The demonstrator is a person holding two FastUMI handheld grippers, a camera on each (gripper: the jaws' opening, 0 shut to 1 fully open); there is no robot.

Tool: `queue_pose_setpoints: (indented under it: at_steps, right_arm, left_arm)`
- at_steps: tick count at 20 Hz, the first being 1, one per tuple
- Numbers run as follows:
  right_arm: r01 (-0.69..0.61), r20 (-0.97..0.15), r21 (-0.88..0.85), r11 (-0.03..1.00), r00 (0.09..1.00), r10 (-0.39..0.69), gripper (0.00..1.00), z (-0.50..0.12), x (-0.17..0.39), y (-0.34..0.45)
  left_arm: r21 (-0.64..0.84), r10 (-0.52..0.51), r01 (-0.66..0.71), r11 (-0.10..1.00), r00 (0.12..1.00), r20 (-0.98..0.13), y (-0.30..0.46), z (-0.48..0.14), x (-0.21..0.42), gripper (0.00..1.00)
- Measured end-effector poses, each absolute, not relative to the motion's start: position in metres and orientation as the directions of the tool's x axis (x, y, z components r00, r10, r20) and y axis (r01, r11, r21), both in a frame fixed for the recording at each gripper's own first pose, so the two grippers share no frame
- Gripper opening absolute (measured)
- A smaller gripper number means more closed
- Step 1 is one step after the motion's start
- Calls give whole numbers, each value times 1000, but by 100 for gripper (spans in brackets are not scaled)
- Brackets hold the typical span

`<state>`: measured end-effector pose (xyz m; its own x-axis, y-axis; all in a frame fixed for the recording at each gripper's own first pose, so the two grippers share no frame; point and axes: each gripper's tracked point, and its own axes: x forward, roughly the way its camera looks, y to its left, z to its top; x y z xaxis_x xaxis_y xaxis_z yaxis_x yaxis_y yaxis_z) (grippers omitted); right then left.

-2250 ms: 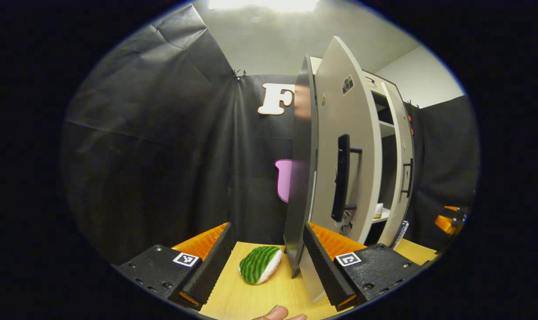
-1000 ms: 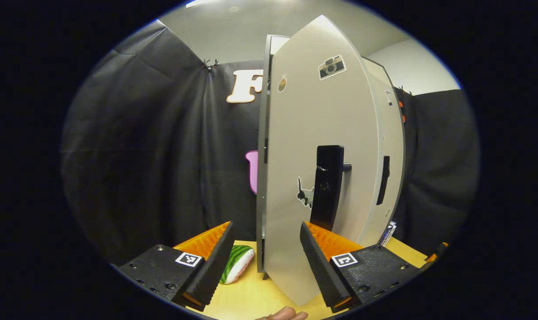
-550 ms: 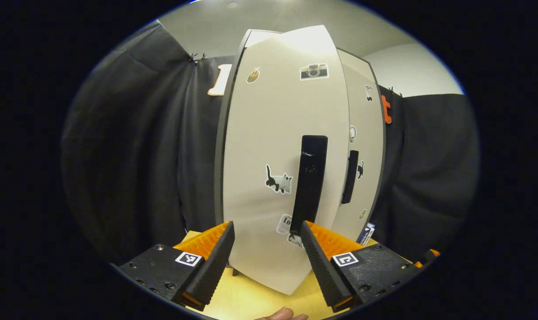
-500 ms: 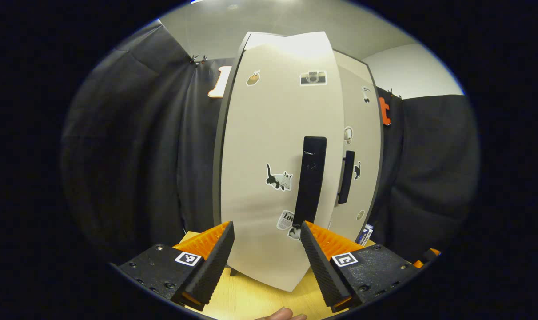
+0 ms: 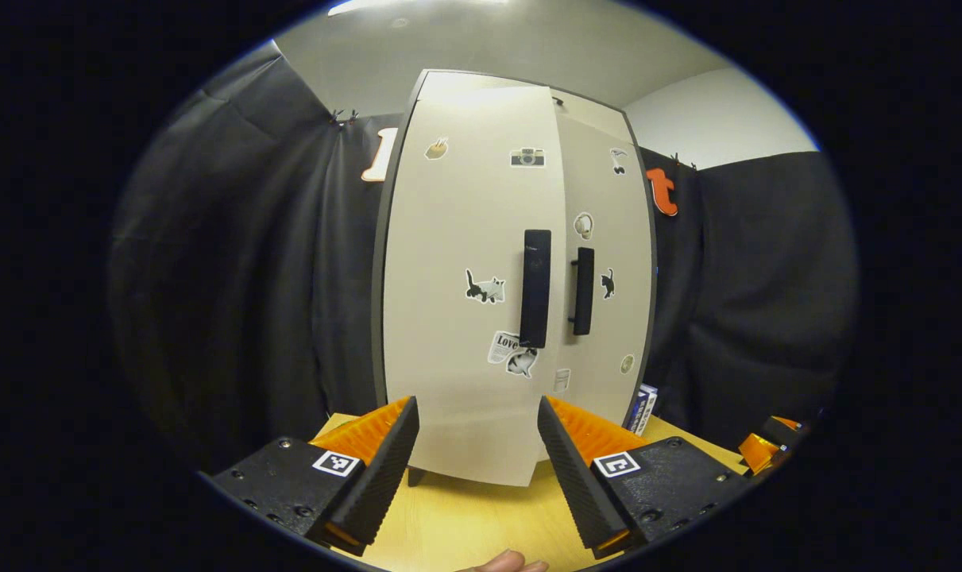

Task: Grab one shoe with the right hand and put it into the shoe cabinet, grab the other shoe with the left hand and put it into the shoe cabinet; then close the right door with the right hand and the left door with the left hand.

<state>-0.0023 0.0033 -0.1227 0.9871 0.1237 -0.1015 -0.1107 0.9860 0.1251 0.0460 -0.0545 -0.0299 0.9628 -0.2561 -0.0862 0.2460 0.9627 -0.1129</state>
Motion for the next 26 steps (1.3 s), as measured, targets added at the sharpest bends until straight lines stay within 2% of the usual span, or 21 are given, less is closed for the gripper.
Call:
queue_pose_setpoints:
  at_steps: [8, 9, 10, 12, 20, 25, 26]
  right_arm:
    - [-116, -114, 83, 990, 986, 125, 98, -121, 8, 3]
    - [-117, -114, 86, 989, 985, 126, 98, -120, 10, 5]
    - [-121, -115, 91, 989, 985, 131, 98, -118, 12, 8]
    - [-128, -109, 106, 986, 984, 139, 98, -110, 15, 14]
    - [-242, -70, 98, 965, 966, 249, 98, -80, 24, 64]
    - [-207, -94, 87, 974, 972, 215, 98, -93, 17, 58]
    - [-201, -93, 83, 976, 974, 208, 98, -94, 16, 57]
  left_arm:
    - [-97, -204, 194, 976, 974, -103, -32, -62, 34, 92]
    - [-94, -190, 181, 979, 977, -95, -28, -63, 34, 87]
    - [-93, -184, 176, 980, 979, -91, -26, -64, 32, 92]
    - [-93, -191, 182, 979, 977, -99, -30, -71, 26, 93]
    - [-114, -199, 190, 975, 977, -72, -40, -68, -1, 92]
    - [-68, -192, 188, 980, 979, -63, -45, -73, -16, 92]
    - [-72, -202, 198, 978, 977, -63, -48, -74, -19, 87]
